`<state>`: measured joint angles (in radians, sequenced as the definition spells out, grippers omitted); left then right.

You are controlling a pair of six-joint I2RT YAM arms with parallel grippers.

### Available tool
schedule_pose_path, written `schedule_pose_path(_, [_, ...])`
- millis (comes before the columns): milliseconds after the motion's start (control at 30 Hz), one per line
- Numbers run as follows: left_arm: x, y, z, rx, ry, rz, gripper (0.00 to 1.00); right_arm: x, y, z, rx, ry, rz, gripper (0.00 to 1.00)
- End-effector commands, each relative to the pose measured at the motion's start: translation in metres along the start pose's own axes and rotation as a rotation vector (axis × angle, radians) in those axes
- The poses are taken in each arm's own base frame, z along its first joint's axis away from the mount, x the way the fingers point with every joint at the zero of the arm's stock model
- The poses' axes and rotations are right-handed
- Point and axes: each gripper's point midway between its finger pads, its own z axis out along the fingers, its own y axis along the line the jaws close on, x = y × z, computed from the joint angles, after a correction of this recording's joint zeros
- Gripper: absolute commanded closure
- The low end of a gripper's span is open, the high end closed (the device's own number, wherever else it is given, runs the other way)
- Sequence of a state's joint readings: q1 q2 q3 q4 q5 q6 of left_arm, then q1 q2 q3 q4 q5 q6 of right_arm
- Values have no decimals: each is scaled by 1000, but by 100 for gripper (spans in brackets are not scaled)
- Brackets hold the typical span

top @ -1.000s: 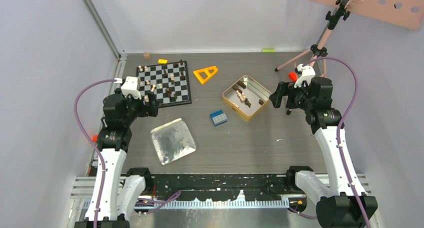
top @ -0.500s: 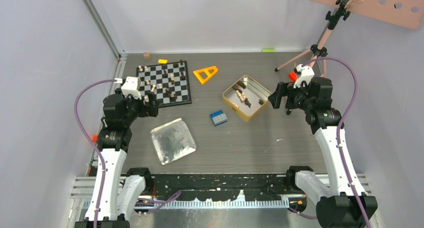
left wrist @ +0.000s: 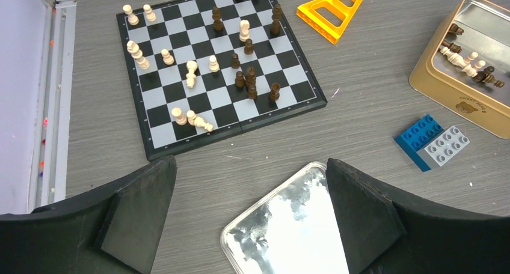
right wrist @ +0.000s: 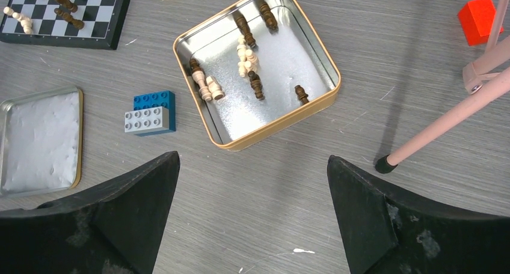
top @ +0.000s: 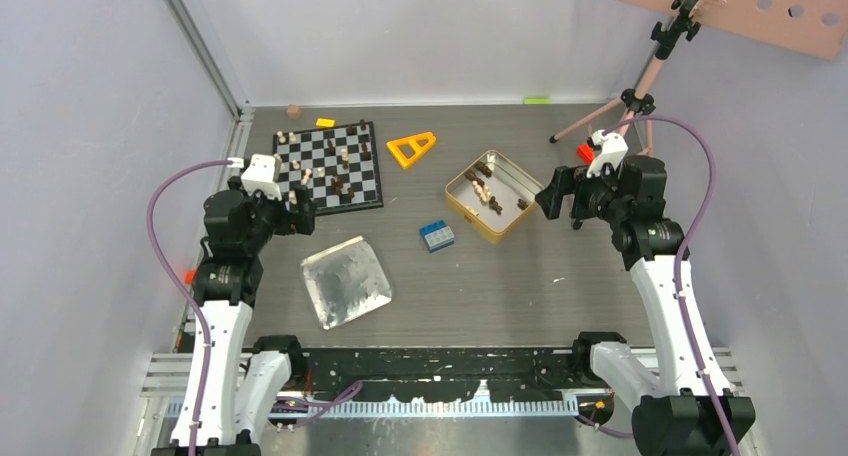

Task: Set up the chess pieces on the board
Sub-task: Move the storage box to the center of the board.

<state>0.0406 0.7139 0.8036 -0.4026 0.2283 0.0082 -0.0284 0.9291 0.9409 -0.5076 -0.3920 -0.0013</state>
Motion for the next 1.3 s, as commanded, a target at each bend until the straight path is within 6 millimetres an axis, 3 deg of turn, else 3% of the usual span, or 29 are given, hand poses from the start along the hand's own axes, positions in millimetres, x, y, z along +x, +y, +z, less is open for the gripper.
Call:
schedule_pose_path(0, [-4,-1,-2,7,-11,14,2,-5,8,-4,-47,-14,-43,0])
schedule_pose_path(167, [-5,-5,-4,41,12,37,2,3,11,11,-40,58,-88,2])
schedule_pose_path(300, [-4,-11,-5,86,47,63,2,19,26,40,-31,153,-242,3])
schedule_pose_path(367, [-1,-12,-2,98,74,67,2,29,38,57,-52,205,-316,3])
schedule_pose_path(500, [7,-15,4,126,104,63,2,58,42,99,-67,350,-384,9])
schedule_pose_path(533, [9,-16,5,133,105,64,2,55,44,105,-72,355,-400,12])
schedule_pose_path(567, [10,-16,5,138,107,64,2,69,46,114,-86,411,-408,14])
schedule_pose_path(600, [11,-17,6,141,108,64,2,68,49,119,-96,419,-424,18])
schedule_pose_path(767, [12,-20,7,160,102,57,2,112,65,139,-151,572,-498,28])
schedule_pose_path(933, [12,-23,7,175,95,55,2,142,68,139,-173,675,-567,36])
schedule_pose_path(1033, [10,-26,7,190,83,59,2,151,62,136,-176,724,-610,55])
schedule_pose_path(1167, [9,-29,7,209,79,91,2,163,49,108,-194,793,-694,76])
schedule_pose_path(1267, [18,-30,10,240,113,148,2,166,38,78,-204,819,-770,85])
